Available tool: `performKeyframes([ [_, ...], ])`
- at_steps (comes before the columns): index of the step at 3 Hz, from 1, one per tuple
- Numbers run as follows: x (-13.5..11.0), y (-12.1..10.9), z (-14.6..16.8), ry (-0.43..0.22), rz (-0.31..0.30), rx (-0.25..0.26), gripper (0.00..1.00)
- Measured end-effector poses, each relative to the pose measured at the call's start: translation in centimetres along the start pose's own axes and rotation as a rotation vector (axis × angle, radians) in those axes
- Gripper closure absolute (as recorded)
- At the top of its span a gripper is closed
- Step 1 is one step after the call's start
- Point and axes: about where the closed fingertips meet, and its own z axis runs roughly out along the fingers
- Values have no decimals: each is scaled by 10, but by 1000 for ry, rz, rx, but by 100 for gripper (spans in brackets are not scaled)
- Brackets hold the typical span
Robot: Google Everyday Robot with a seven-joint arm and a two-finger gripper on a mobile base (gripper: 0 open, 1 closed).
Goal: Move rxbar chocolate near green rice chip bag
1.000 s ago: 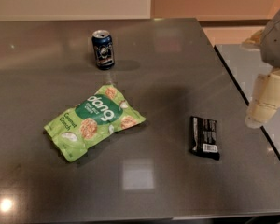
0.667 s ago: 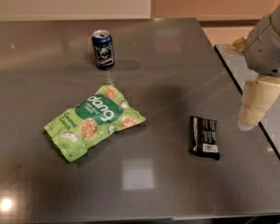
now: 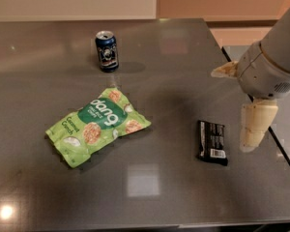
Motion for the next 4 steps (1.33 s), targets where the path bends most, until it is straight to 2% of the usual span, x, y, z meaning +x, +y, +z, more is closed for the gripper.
performKeyframes([
  [2, -5, 19, 41, -14, -59, -86, 0],
  [4, -6, 22, 65, 11, -81, -140, 0],
])
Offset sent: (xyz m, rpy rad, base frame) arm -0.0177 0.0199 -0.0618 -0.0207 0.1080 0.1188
